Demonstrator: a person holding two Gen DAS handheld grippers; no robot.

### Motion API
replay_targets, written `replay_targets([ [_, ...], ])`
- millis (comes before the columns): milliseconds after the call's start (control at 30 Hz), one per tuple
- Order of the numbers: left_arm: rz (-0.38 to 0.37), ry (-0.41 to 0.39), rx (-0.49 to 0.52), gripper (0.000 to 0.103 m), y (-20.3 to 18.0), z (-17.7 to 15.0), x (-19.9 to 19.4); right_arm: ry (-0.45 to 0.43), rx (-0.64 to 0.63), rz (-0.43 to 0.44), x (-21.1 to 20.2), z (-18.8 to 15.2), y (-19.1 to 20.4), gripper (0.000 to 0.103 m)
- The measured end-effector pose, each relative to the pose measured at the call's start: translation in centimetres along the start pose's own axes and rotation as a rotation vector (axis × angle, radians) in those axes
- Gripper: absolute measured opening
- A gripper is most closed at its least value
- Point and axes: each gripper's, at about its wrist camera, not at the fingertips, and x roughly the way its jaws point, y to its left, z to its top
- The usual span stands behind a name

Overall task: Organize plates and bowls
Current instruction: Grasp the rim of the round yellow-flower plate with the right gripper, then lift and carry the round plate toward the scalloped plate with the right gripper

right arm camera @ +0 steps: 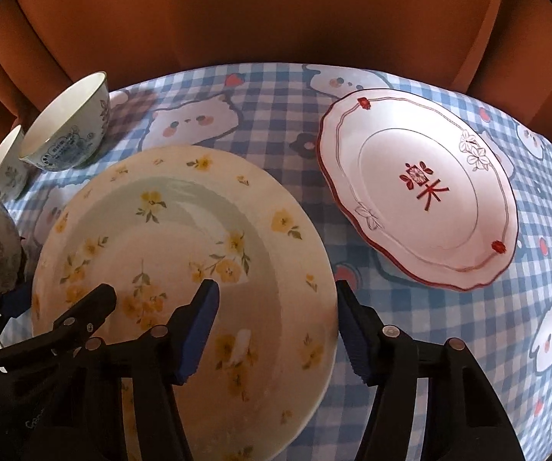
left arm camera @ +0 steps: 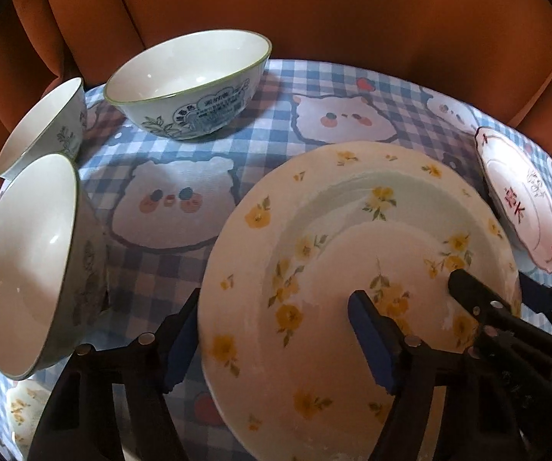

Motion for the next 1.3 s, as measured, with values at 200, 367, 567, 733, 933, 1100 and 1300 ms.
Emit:
replay_targets([
  [200,0.004,-0.005,0.015,0.074,-0.1,0.0,-0.1,-0.007,-0.008,-0.009,0.1,0.1,0.1,0.061],
  [367,0.001,0.006,0.036,0.074,-0.2,-0.4,-0.4,0.006,0.001,-0.007,0.0,-0.1,0.1,0.061],
  [567,-0.005,0.026,0.049,0.075,-0.6,-1.9,-1.1,0.023,0.024,0.001,-0.7,-1.7,-0.1,0.061],
  [733,-0.015,0.05,0.068,0.075,-1.0,-3.5,-1.9,0.045,0.048,0.011,-1.6,-3.6,-0.5,0.061],
  [933,-0.029,0.074,0.1,0.075,-1.9,-5.4,-2.8,0.079,0.063,0.007,-2.7,-6.0,-1.3,0.061],
  [1100,-0.024,0.069,0.099,0.077,-2.0,-5.3,-2.7,0.085,0.069,0.01,-2.9,-6.5,-1.6,0.061],
  [1300,-0.004,0.055,0.108,0.078,-2.3,-4.8,-2.5,0.08,0.076,0.017,-2.2,-5.4,-1.8,0.061],
])
